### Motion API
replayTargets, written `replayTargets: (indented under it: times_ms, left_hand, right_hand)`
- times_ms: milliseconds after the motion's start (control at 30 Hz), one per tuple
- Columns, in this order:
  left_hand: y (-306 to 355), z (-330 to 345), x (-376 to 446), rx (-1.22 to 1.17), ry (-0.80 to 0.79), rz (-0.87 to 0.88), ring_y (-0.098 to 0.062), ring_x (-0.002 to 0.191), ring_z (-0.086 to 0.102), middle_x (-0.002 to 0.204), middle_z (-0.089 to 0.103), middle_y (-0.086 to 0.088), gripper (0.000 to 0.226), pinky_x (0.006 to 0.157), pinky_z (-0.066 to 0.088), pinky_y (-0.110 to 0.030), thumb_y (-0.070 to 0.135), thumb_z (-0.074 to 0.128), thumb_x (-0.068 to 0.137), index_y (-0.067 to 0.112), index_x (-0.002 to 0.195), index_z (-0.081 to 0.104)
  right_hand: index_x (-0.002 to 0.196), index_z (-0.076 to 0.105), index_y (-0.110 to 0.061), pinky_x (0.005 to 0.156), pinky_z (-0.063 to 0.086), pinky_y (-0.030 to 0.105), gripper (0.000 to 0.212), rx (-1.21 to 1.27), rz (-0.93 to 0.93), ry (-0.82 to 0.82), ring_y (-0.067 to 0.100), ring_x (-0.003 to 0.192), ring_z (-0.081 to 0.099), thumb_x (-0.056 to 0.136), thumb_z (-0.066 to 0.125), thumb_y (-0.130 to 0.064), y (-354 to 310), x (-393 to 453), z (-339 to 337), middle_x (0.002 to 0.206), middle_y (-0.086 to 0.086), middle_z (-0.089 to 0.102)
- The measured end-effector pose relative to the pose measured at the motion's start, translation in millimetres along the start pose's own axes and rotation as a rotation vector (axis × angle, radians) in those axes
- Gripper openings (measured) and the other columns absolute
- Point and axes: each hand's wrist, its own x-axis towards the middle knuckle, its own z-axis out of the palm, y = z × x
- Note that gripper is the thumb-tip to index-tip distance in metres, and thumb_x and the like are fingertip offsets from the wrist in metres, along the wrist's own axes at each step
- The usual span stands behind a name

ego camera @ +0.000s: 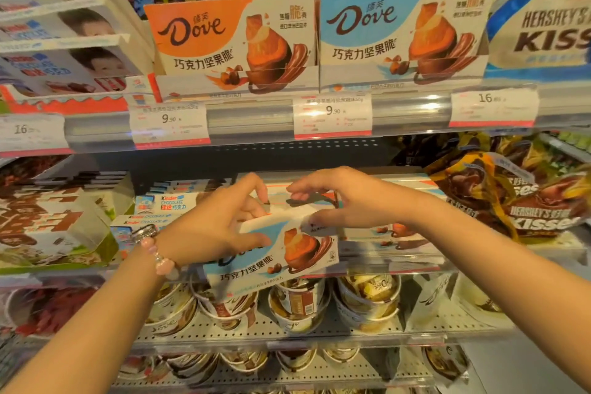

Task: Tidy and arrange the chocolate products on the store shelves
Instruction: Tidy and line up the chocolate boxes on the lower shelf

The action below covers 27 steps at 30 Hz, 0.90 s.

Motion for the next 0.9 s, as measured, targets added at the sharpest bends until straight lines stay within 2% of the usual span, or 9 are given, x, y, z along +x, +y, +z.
replayTargets:
  times_ms: [67, 133, 267, 333, 400, 500, 567, 700, 900]
  left_hand:
    - [10.7, 7.4, 10.2, -0.040, 0.016, 0.004, -0.010, 0.079, 0.069, 0.088, 0.068, 0.003, 0.048, 0.067, 0.059, -0.039, 0.017, 0.083, 0.065, 0.029, 0.088, 0.042]
    - [22.4, 13.9, 19.0, -0.011, 0.040, 0.042, -0.008, 0.078, 0.069, 0.091, 0.066, 0.006, 0.049, 0.062, 0.059, -0.038, 0.023, 0.085, 0.061, 0.024, 0.085, 0.042]
    - [38.7, 21.8, 33.8, -0.001, 0.085, 0.149, -0.010, 0.080, 0.068, 0.089, 0.066, 0.006, 0.045, 0.060, 0.058, -0.037, 0.032, 0.085, 0.058, 0.028, 0.078, 0.045]
    - [42.7, 22.8, 39.3, -0.031, 0.143, 0.186, -0.007, 0.081, 0.066, 0.084, 0.064, 0.009, 0.043, 0.064, 0.057, -0.034, 0.036, 0.085, 0.056, 0.029, 0.076, 0.048]
    - [41.2, 21.3, 45.0, -0.035, 0.168, 0.191, -0.004, 0.083, 0.063, 0.084, 0.062, 0.011, 0.045, 0.066, 0.055, -0.028, 0.045, 0.083, 0.052, 0.027, 0.079, 0.052]
    - [24.0, 21.6, 56.9, 0.133, 0.092, 0.154, -0.005, 0.095, 0.057, 0.100, 0.056, 0.015, 0.056, 0.075, 0.053, -0.025, 0.057, 0.080, 0.051, 0.031, 0.092, 0.052]
    - [10.0, 26.9, 64.7, 0.290, 0.059, 0.136, -0.007, 0.107, 0.049, 0.112, 0.051, 0.015, 0.064, 0.089, 0.048, -0.033, 0.064, 0.074, 0.053, 0.035, 0.104, 0.051]
    - [-4.9, 35.9, 74.1, 0.377, 0.051, 0.141, -0.011, 0.118, 0.044, 0.125, 0.050, 0.010, 0.064, 0.101, 0.038, -0.037, 0.053, 0.075, 0.066, 0.031, 0.121, 0.051]
    - [-14.1, 43.4, 75.3, 0.210, 0.051, 0.081, -0.008, 0.121, 0.045, 0.132, 0.051, 0.010, 0.052, 0.103, 0.038, -0.027, 0.038, 0.075, 0.074, 0.028, 0.121, 0.056]
  right_hand:
    - [0.130, 0.053, -0.021, 0.090, 0.050, 0.026, 0.052, -0.102, -0.020, -0.022, 0.001, 0.105, 0.058, 0.082, 0.071, -0.027, -5.7, -8.2, -2.5, 0.120, -0.009, 0.063]
    - [0.123, 0.059, -0.024, 0.079, 0.050, 0.026, 0.044, -0.180, -0.058, -0.011, -0.003, 0.088, 0.059, 0.081, 0.071, -0.031, -9.9, -13.4, -3.4, 0.106, -0.014, 0.065]
    - [0.121, 0.060, -0.028, 0.074, 0.048, 0.030, 0.040, -0.269, -0.011, 0.025, 0.002, 0.078, 0.055, 0.083, 0.070, -0.029, -6.1, -25.0, -10.9, 0.102, -0.008, 0.067]
    - [0.119, 0.062, -0.025, 0.077, 0.050, 0.035, 0.035, -0.248, 0.001, 0.059, 0.007, 0.086, 0.059, 0.084, 0.068, -0.025, 0.0, -36.2, -20.8, 0.102, -0.007, 0.067]
    - [0.118, 0.061, -0.023, 0.082, 0.051, 0.032, 0.033, -0.209, 0.022, 0.092, 0.006, 0.097, 0.060, 0.086, 0.066, -0.020, 9.3, -49.7, -32.8, 0.109, -0.011, 0.065]
    - [0.114, 0.058, -0.024, 0.084, 0.054, 0.028, 0.029, -0.074, 0.106, 0.156, 0.003, 0.105, 0.059, 0.087, 0.065, -0.014, 27.0, -69.6, -47.6, 0.109, -0.015, 0.062]
    - [0.111, 0.058, -0.024, 0.085, 0.055, 0.028, 0.027, -0.031, 0.158, 0.187, 0.002, 0.106, 0.060, 0.087, 0.064, -0.012, 39.7, -78.9, -51.8, 0.108, -0.015, 0.063]
    - [0.108, 0.057, -0.025, 0.081, 0.057, 0.031, 0.025, -0.039, 0.225, 0.199, 0.005, 0.108, 0.060, 0.087, 0.064, -0.011, 63.4, -87.0, -48.5, 0.110, -0.011, 0.063]
    - [0.106, 0.054, -0.027, 0.081, 0.057, 0.031, 0.024, -0.030, 0.268, 0.244, 0.009, 0.113, 0.058, 0.088, 0.063, -0.012, 82.5, -87.8, -39.3, 0.112, -0.010, 0.061]
